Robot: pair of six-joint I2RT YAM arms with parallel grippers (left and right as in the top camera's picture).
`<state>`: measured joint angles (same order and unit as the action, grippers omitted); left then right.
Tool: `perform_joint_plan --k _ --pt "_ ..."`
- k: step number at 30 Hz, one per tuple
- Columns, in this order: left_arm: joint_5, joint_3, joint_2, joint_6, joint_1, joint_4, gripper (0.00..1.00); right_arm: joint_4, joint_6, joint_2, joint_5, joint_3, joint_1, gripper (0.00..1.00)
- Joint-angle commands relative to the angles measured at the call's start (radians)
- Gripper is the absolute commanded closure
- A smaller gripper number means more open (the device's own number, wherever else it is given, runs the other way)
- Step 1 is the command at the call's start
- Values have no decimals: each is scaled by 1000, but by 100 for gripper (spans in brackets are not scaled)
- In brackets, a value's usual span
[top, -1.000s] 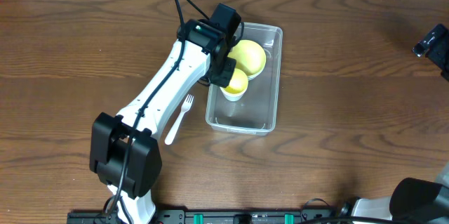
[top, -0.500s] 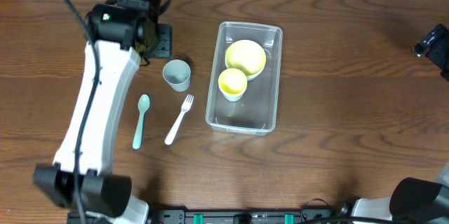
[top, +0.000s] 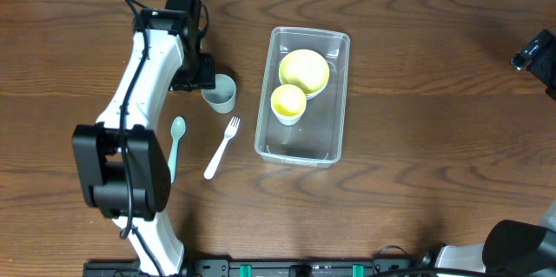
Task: Pack container
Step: 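Move the left gripper to the grey cup and grasp it, then carry the grey cup with the left gripper and stack it on the cups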
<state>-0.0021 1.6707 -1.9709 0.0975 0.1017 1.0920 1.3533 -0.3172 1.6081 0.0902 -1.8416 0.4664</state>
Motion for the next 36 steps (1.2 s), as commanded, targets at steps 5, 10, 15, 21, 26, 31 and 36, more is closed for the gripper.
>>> perform_joint_plan --k 5,10,15,21,26,31,36 --pt "63 14 -113 -21 0 2 63 1 11 -9 0 0 4 1" --pt "62 22 -97 -26 0 -17 90 1 11 -9 0 0 4 1" --pt "61 80 -14 -61 5 9 94 1 11 -9 0 0 4 1" --pt "51 175 176 -71 40 79 94 1 11 -9 0 0 4 1" --pt "63 184 319 -79 176 103 94 1 11 -9 0 0 4 1" --pt "60 170 314 -95 349 103 94 1 11 -9 0 0 4 1" --pt "-9 158 217 -93 414 99 94 1 11 -9 0 0 4 1"
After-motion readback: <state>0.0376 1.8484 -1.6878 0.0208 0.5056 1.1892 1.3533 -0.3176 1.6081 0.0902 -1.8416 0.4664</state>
